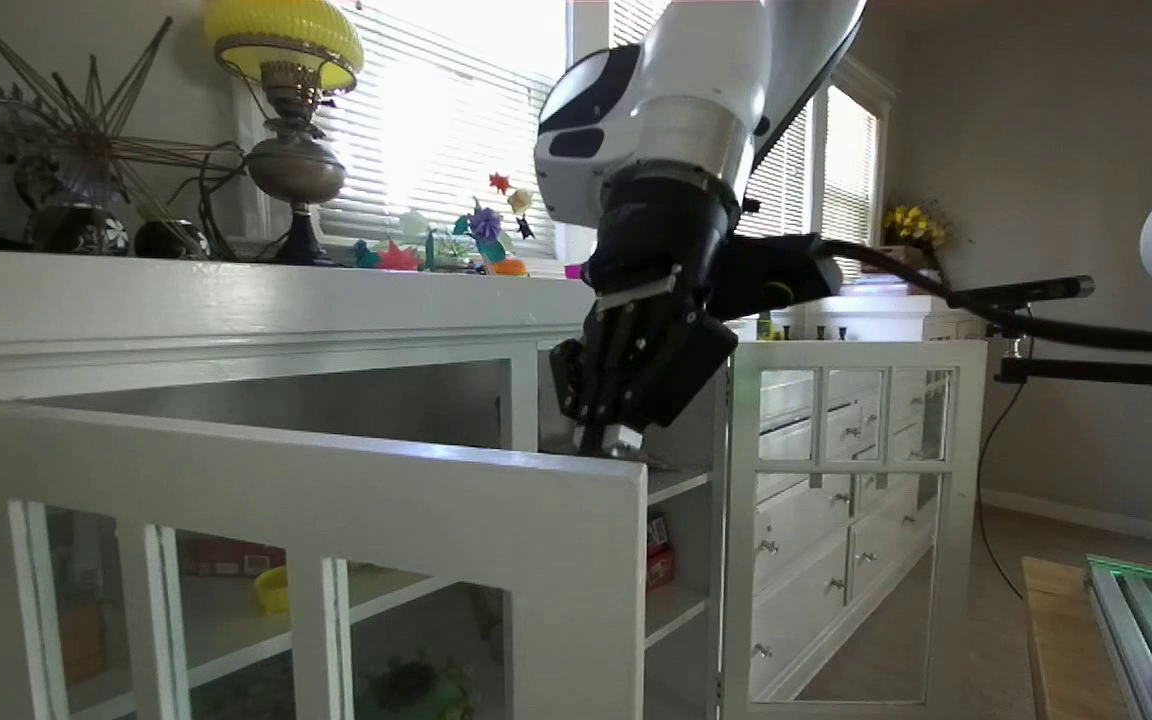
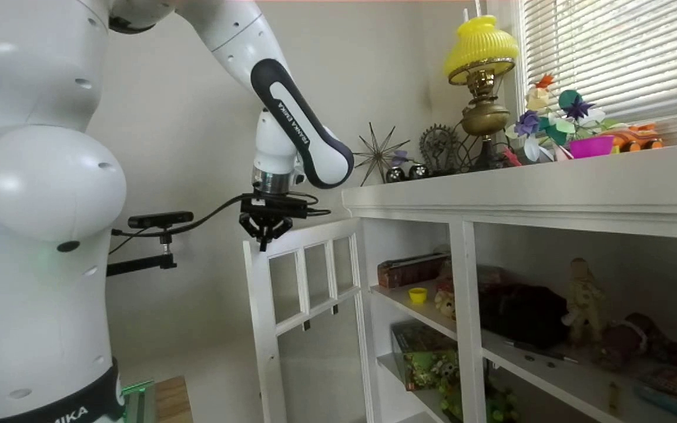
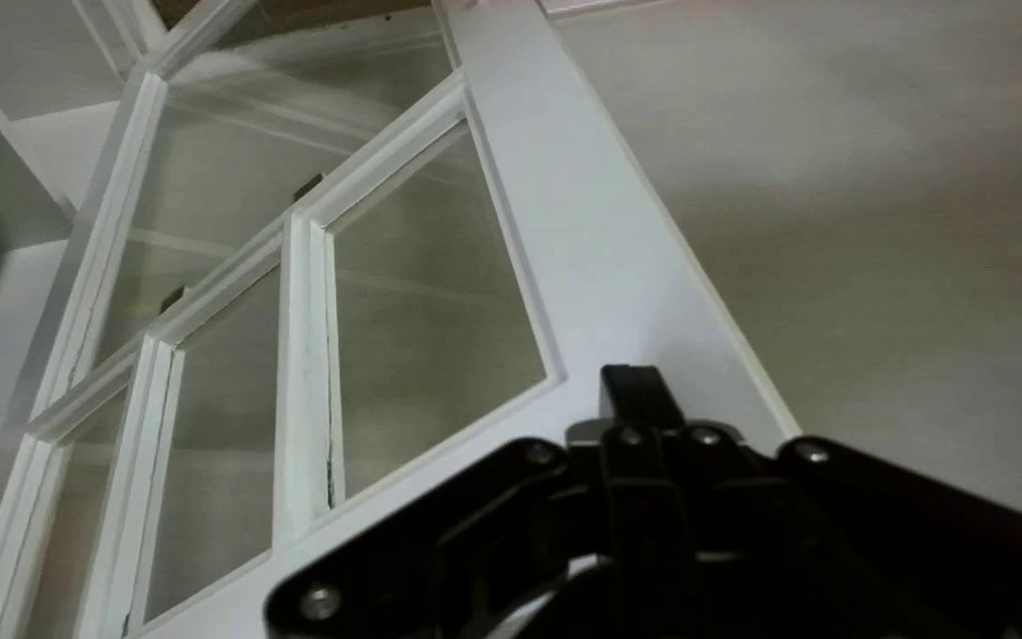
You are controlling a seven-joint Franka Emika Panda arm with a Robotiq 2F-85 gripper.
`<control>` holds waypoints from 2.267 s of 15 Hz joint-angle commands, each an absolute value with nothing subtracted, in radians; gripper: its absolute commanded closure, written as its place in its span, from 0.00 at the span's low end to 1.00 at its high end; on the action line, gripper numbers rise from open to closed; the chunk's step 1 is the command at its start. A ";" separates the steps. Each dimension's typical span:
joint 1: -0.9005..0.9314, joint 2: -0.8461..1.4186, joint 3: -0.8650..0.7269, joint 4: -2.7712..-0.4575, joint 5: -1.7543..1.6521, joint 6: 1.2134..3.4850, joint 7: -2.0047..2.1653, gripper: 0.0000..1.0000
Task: Open the left cupboard door
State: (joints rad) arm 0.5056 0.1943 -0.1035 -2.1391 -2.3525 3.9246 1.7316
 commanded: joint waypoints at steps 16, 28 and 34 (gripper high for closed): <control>1.170 0.552 -0.911 -1.596 -2.514 4.283 2.288 1.00; 1.289 0.663 -1.097 -1.689 -2.515 4.244 2.370 1.00; 1.252 0.626 -0.975 -1.746 -2.515 4.243 2.334 1.00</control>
